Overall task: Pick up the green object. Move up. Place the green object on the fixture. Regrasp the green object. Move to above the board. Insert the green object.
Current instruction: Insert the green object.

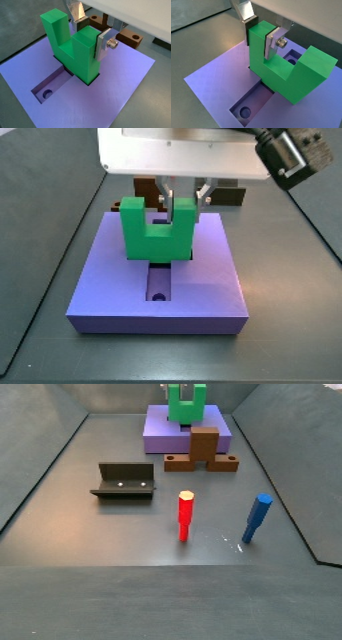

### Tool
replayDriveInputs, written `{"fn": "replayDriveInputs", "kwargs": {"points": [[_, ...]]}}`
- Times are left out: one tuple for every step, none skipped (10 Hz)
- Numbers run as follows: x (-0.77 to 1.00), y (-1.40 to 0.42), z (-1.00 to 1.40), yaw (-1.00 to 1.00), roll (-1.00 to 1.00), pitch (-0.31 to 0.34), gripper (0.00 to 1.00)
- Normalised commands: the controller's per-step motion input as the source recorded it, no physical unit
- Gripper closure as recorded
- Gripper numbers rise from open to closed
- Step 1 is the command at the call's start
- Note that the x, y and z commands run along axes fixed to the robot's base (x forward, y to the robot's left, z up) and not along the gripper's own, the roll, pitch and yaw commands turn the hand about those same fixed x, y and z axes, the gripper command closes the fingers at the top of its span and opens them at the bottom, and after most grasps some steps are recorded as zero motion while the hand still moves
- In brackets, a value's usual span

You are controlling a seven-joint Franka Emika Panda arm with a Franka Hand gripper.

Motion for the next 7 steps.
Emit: {"fn": "replayDriveInputs", "kwargs": {"points": [[0.0, -0.09, -0.5, 0.02, 0.12, -0.026, 1.0], [0.0, -0.11, -0.62, 0.03, 0.25, -0.05, 1.0], [0.0, -0.09, -0.73, 0.01, 0.3, -0.057, 1.0], [0.0, -0.08, -0.79, 0.0, 0.28, -0.043, 1.0], [0.0, -0.05, -0.85, 0.0, 0.25, -0.019, 1.0], [0.03, -0.01, -0.55, 0.0, 0.15, 0.0, 1.0], [0.0, 0.0, 0.0, 0.0, 0.0, 0.0, 1.0]]}}
